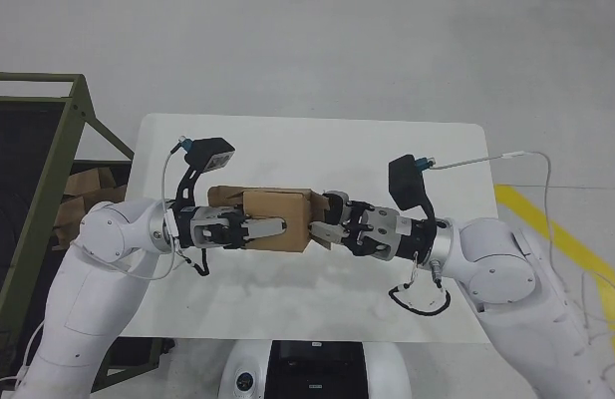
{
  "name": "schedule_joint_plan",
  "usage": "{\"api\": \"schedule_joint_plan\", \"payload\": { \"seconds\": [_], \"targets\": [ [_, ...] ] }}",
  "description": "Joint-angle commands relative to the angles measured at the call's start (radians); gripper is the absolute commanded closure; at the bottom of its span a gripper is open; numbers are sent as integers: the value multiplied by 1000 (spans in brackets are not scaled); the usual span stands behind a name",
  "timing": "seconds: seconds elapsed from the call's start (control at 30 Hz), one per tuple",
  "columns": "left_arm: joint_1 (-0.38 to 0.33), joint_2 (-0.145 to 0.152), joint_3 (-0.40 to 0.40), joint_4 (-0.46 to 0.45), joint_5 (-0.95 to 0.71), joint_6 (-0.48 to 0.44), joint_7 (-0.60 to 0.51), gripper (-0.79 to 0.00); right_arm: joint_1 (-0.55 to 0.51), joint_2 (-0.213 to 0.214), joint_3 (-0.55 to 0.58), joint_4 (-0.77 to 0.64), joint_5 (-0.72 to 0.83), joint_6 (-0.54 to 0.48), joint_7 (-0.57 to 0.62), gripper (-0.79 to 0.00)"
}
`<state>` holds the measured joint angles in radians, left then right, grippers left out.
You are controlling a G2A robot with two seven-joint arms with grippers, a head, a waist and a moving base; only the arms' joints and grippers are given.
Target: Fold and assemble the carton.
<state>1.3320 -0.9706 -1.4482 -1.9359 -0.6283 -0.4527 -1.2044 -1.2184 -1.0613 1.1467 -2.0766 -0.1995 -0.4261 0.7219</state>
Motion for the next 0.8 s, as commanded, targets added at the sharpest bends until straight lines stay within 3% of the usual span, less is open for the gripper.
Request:
{"api": "schedule_joint_plan", "payload": {
  "seconds": [0.0, 0.17, 0.77],
  "targets": [
    [0, 0, 0, 0, 0, 0, -1, 0, 3, 0, -2, 1, 1, -2, 1, -268],
    [-1, 0, 0, 1, -1, 3, -3, 0, 8, -1, -7, 2, 5, -9, 2, -222],
    [4, 1, 11, -9, 7, 9, -12, 0, 36, -5, -47, 26, 45, -52, 17, -200]
  ]
}}
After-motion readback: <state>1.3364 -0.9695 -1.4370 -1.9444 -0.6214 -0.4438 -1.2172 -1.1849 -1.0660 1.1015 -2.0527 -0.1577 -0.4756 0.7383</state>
